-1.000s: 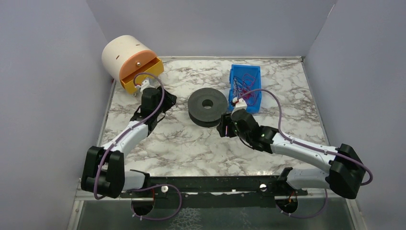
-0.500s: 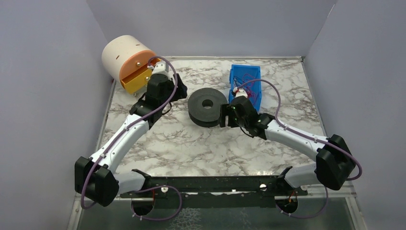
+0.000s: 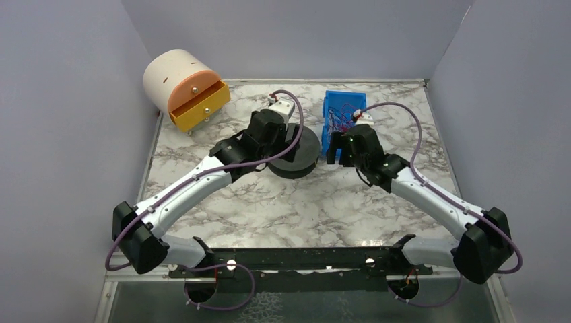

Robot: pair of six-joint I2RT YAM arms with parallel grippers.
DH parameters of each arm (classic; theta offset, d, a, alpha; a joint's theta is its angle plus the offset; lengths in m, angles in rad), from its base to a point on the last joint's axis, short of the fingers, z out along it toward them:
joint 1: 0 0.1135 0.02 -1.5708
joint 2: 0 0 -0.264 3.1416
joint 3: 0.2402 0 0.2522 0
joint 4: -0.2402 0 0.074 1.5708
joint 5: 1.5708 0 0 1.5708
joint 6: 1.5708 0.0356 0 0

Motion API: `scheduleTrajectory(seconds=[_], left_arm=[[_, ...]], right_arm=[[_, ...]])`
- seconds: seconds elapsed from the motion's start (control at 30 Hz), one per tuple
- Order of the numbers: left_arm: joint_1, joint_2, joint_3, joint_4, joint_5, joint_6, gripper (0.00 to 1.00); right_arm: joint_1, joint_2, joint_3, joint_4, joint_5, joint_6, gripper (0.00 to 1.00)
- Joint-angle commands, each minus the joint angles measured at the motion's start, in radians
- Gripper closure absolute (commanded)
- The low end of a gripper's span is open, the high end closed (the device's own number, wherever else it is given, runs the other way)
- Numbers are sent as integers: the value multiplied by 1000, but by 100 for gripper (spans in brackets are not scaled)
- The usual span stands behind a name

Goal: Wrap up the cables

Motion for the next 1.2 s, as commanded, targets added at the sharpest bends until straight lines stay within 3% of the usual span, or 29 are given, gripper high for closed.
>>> scheduleTrajectory(seconds=[0.0,0.07,0.27,0.47,0.8,1.17], left_arm=[[2,-73,21,-70,-14,85,1],[3,-108,18,-72,-25,117,1],[2,-246,-66,-3,12,165,1],[3,-420,-220,126,52,197,1],[15,-677,-449,374,150,183,1],[19,-751,-496,387,78,195,1]], right_arm=[[-16,-92,-6,-47,16,-37,13],[-17,-129,9,-73,-10,-58,0],[-17,-203,72,-177,-44,-99,0],[-16,-268,98,-238,31,-82,0],[-17,-501,-42,-98,25,-171,0],[-17,-584,-74,-34,-67,-198,0]])
